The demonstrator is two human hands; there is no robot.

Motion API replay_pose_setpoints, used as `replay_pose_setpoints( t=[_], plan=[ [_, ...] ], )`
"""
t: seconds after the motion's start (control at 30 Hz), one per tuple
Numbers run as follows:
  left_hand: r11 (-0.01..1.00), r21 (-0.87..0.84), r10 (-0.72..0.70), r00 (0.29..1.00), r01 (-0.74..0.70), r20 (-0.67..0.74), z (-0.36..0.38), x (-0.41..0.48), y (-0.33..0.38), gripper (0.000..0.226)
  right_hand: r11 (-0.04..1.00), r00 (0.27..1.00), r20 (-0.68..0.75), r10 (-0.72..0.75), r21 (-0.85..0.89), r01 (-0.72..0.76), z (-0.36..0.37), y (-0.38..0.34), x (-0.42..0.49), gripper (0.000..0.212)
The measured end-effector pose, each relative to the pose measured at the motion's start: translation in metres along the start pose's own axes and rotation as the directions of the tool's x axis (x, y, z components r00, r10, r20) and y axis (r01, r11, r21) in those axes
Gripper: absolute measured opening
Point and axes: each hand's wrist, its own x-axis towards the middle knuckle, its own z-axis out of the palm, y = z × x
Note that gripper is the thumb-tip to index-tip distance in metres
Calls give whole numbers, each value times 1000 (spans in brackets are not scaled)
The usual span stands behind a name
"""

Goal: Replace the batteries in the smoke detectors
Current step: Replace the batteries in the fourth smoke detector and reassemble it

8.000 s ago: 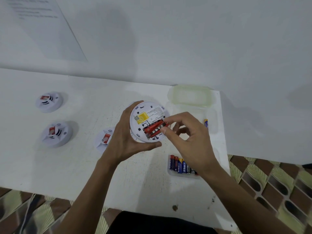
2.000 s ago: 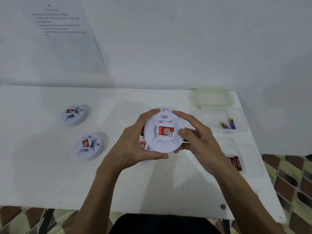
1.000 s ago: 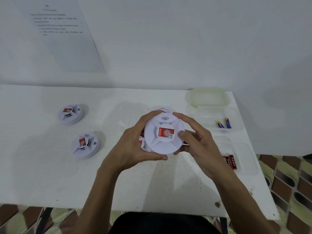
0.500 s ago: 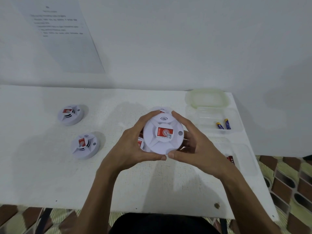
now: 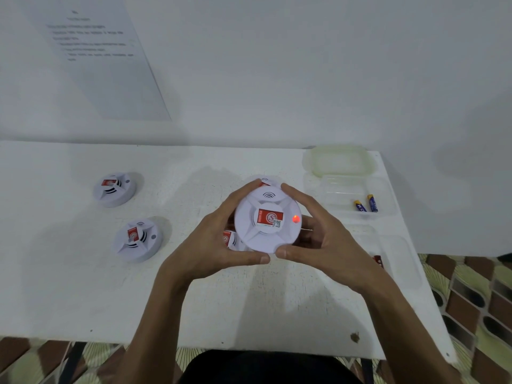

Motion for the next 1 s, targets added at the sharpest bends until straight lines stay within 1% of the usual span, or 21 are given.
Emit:
replay_pose_setpoints(
  t=[0.43,0.77,1.0],
  plan=[
    [1000,-24,-19,1000,19,14,2,0,-2,92,1000,1000,-4,12,-9,-12,-1,4,1,87],
    [999,-21,-47,999,47,2,3,-1,-5,94,999,1000,-7,25,-31,-25,-1,8,1,88],
    [999,-8,-41,999,41,-1,3,-1,-3,93,999,999,-15,33,-37,-34,0,10,1,88]
  ],
)
